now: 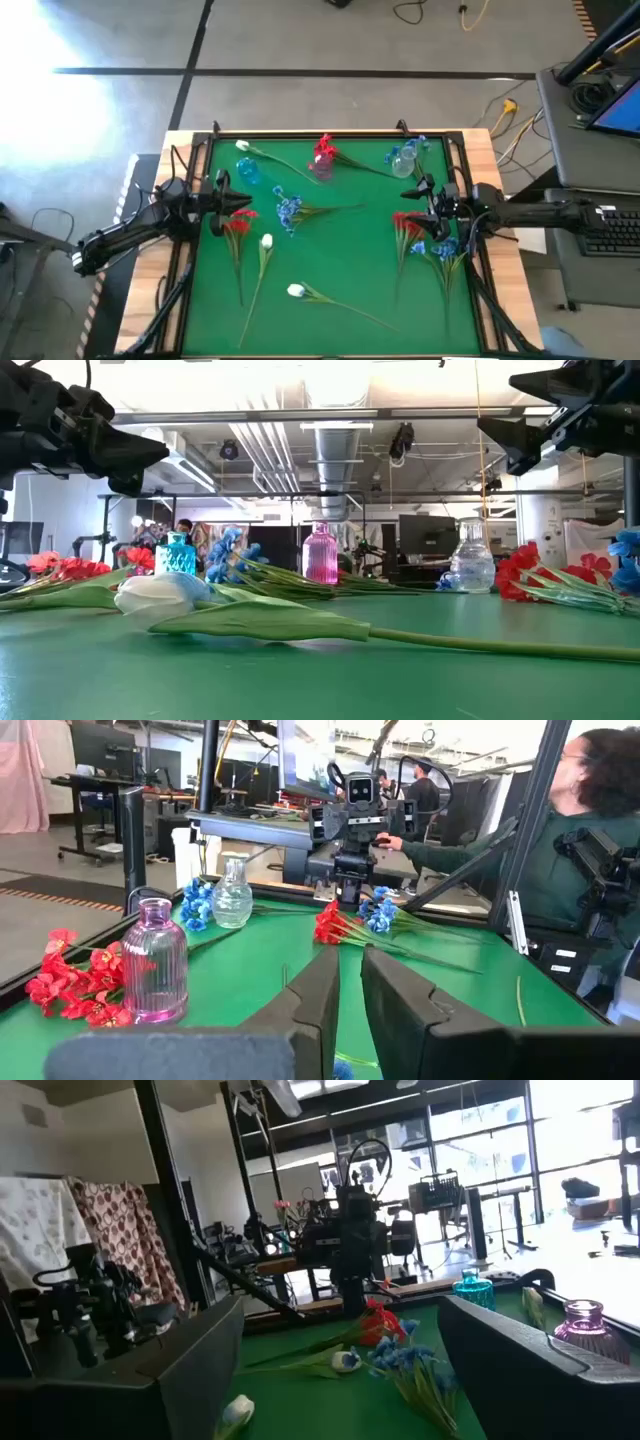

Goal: Sort flowers into vase by color

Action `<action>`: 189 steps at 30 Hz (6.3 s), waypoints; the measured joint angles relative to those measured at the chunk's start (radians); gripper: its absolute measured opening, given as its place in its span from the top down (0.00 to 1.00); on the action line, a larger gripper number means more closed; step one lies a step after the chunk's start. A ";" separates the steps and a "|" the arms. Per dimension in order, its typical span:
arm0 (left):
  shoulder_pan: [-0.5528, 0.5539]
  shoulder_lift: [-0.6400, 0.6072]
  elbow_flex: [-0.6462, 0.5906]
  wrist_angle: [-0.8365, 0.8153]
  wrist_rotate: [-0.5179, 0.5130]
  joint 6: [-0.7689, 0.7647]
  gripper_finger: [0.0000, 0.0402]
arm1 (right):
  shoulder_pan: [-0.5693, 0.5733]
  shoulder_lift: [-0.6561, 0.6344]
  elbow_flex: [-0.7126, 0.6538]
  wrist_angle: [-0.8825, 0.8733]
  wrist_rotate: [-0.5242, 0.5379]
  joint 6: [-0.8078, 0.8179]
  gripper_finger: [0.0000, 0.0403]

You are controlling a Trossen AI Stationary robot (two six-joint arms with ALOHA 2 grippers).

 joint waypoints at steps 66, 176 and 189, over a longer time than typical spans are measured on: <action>0.000 0.000 0.000 0.000 0.000 0.000 0.91 | 0.000 0.000 0.000 0.000 0.000 0.000 0.19; -0.330 0.459 0.598 -0.751 -0.341 -0.868 0.91 | 0.213 0.110 0.475 -0.650 0.132 0.296 0.19; -0.785 0.873 0.762 -0.819 -0.490 -1.251 0.91 | 0.213 0.107 0.502 -0.659 0.131 0.296 0.19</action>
